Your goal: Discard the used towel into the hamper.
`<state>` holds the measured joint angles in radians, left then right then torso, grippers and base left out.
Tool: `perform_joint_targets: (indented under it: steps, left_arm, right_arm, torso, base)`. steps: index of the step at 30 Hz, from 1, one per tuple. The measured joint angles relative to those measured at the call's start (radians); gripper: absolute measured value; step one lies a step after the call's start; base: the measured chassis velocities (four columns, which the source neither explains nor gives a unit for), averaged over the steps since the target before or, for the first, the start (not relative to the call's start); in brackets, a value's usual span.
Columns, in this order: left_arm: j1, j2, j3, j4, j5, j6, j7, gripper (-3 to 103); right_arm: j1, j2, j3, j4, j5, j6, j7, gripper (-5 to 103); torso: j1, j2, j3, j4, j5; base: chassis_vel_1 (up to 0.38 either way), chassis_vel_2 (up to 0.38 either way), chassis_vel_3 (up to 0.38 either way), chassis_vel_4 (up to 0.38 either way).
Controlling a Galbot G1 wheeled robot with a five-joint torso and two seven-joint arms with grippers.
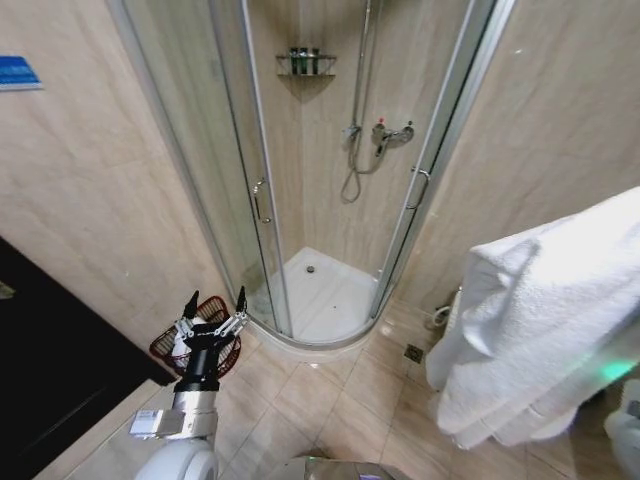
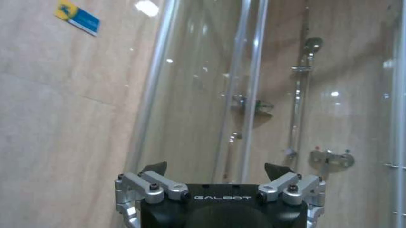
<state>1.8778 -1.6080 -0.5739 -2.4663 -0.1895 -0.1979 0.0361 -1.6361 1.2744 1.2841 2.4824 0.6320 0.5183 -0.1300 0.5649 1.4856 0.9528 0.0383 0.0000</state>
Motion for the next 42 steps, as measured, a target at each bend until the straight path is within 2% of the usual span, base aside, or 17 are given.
perform_joint_targets:
  steps: [42]
  left_arm:
    - [0.0,0.0,0.0,0.0,0.0,0.0,0.0,100]
  right_arm:
    - [-0.006,0.003,-0.001,0.016,-0.001,0.0,0.002,2]
  torso:
    - [-0.002,-0.004,-0.002,0.0,0.0]
  base:
    - [0.111,0.104,0.108,0.105]
